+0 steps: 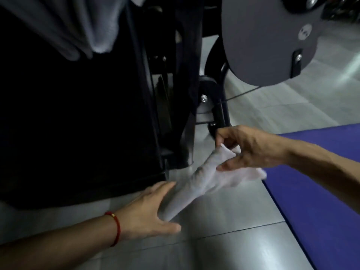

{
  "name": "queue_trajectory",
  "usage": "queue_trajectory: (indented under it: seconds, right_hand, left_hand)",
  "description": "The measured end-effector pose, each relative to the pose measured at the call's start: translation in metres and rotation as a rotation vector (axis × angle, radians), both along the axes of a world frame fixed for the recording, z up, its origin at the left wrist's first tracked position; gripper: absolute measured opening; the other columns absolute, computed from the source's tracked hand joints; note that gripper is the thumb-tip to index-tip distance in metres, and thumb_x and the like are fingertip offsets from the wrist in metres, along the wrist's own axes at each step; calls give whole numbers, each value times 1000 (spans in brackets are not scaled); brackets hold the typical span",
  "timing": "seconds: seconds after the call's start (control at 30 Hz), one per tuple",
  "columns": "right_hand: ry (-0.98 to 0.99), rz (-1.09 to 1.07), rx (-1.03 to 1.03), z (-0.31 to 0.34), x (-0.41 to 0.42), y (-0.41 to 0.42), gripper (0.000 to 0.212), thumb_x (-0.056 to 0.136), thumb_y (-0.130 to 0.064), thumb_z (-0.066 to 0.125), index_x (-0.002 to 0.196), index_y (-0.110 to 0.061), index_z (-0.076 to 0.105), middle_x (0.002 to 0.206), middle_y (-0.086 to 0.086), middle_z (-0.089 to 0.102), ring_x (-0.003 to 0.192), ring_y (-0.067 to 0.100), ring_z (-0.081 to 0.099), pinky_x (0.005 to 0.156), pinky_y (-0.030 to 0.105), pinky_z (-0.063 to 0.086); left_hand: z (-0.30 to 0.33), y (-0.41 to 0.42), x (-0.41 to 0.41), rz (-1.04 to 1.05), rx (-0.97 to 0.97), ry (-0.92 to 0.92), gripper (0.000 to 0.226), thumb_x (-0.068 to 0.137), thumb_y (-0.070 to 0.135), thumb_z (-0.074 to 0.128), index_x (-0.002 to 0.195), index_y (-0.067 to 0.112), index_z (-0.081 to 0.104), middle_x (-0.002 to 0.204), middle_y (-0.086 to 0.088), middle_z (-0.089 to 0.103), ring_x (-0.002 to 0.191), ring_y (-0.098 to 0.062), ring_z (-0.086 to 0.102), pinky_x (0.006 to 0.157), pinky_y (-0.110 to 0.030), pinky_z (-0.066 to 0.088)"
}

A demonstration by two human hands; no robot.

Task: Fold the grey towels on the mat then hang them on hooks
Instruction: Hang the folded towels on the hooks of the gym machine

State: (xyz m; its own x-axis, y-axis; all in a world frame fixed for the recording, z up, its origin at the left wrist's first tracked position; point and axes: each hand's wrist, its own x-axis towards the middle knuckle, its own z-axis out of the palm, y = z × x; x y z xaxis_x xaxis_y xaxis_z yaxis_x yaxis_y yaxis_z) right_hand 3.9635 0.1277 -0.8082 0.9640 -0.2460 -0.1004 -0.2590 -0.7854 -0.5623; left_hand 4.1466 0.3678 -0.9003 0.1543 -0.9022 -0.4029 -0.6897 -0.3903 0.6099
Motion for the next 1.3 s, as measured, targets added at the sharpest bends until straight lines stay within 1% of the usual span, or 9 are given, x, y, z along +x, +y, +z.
queue_trajectory:
  seconds: [0.1,0.17,0.27,0.4,0.53,0.67,0.8,1.0,1.3]
  right_hand:
    - [-106,-17,317,12,25,54,38,80,-17,86,80,-12,49,72,3,58,63,20,52,54,41,42]
    - [-110,-24,424,10,49,78,41,82,-13,85,79,-10,45,69,-1,50,62,13,46,52,33,37]
    - [26,14,492,-1,87,105,40,79,-23,88,82,-14,49,72,-5,50,67,10,47,56,25,37]
    - [166,209,447,-15,141,148,41,82,-36,85,110,-28,57,102,2,72,94,31,68,85,51,57]
    - [-145,301,453,6,208,212,26,99,-33,61,124,-35,56,115,1,71,96,26,73,90,53,57]
    - [-321,492,371,30,260,263,47,101,-3,57,140,-30,54,124,-5,65,105,22,70,90,40,59]
    - [-357,551,359,40,296,291,30,96,-13,69,126,-21,69,117,-6,70,105,18,70,91,39,58]
    - [-475,490,338,39,335,316,13,94,-28,72,107,-25,70,111,-4,62,104,16,65,91,40,57]
    - [-437,348,223,36,370,346,15,100,-41,60,101,-26,61,90,-9,66,81,2,62,74,27,51]
  left_hand:
    - [11,44,32,193,-158,106,24,83,23,81,97,35,66,96,16,67,82,14,61,87,-32,54]
    - [20,87,61,342,-241,110,15,78,17,84,78,25,71,74,10,68,67,4,59,64,-29,52]
    - [37,147,96,625,-438,208,22,76,14,88,93,19,75,87,4,77,79,-5,70,69,-24,55]
    - [66,193,130,787,-615,252,24,85,19,80,107,18,70,97,0,78,92,-15,74,81,-32,60]
    - [93,218,154,571,-649,12,15,88,12,76,101,17,71,91,2,75,88,-10,72,79,-28,58]
    - [118,236,177,517,-618,-38,30,85,17,80,104,20,56,81,-3,71,77,-9,70,68,-22,54]
    - [134,267,215,502,-588,17,37,81,24,83,96,19,49,80,-14,68,74,-11,62,69,-28,49]
    - [126,294,228,594,-766,129,25,90,15,72,114,9,71,120,-4,71,117,-16,66,99,-30,53]
    - [125,317,282,701,-734,213,19,101,17,58,91,24,73,94,-3,72,96,-15,67,92,-31,49]
